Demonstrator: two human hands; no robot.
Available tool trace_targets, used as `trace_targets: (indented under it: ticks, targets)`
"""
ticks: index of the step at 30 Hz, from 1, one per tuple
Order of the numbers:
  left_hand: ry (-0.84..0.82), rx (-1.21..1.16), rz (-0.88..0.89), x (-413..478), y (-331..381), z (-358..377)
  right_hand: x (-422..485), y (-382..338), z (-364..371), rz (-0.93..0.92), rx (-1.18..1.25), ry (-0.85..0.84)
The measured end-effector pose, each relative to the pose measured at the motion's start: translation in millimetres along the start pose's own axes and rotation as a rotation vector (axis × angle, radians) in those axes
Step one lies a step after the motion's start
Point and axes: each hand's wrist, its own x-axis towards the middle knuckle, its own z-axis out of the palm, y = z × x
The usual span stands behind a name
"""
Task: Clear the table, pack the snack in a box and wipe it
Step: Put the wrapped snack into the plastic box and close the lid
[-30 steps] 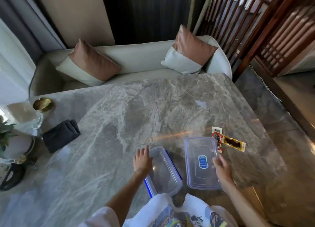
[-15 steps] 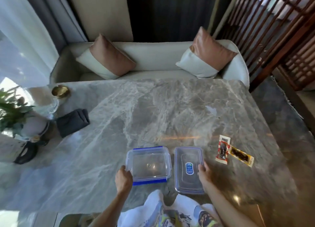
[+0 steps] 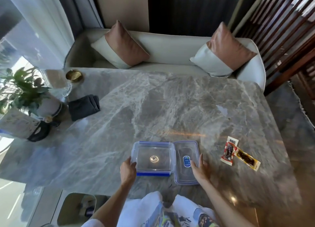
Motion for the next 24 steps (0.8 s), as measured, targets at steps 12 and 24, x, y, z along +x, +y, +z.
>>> trace_targets:
  ticks: [12,24]
  targets:
    - [-0.145,0.09,0.126,16,-6,-10,-23,4,12,-0.057,-0.189,-0.156]
    - [0.009,0.401,-0.085,1,20,7,-15,16,-6,-0.147,-0.113,-0.114]
